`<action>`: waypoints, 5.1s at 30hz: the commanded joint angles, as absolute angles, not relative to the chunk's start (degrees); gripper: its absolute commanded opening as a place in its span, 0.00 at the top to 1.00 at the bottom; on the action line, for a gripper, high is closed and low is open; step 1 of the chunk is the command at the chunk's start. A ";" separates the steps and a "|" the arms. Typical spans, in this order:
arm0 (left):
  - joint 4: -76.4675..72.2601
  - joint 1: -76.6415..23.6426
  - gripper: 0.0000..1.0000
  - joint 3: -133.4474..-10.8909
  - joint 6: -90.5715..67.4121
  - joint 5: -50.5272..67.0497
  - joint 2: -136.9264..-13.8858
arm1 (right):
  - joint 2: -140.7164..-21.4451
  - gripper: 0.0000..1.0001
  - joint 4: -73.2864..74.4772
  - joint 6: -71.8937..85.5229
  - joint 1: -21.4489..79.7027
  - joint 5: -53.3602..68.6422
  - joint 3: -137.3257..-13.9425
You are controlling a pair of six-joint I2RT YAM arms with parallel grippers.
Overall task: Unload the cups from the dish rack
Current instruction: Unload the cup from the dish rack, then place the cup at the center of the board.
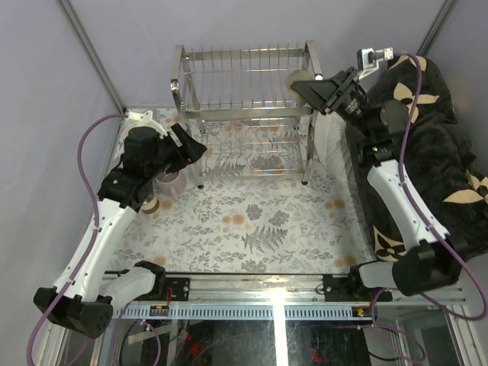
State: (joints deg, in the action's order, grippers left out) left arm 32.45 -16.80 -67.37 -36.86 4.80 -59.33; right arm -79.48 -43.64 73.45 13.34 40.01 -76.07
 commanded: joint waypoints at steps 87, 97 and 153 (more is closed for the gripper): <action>-55.56 -74.57 0.24 -44.52 0.76 -30.66 -86.04 | -47.34 1.00 -51.88 85.87 13.37 34.18 -16.06; -55.58 -72.00 0.28 -46.22 -0.74 -28.48 -87.98 | -48.12 1.00 -51.57 85.26 13.37 34.54 -16.56; -58.03 -70.91 1.00 -48.01 1.00 -31.69 -89.67 | -51.34 0.12 -63.12 89.38 13.41 33.61 -11.70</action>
State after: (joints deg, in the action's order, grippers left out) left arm -54.04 -71.48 -48.23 -1.89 -27.81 -92.12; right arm -51.18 -57.80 89.56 13.23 33.10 -11.86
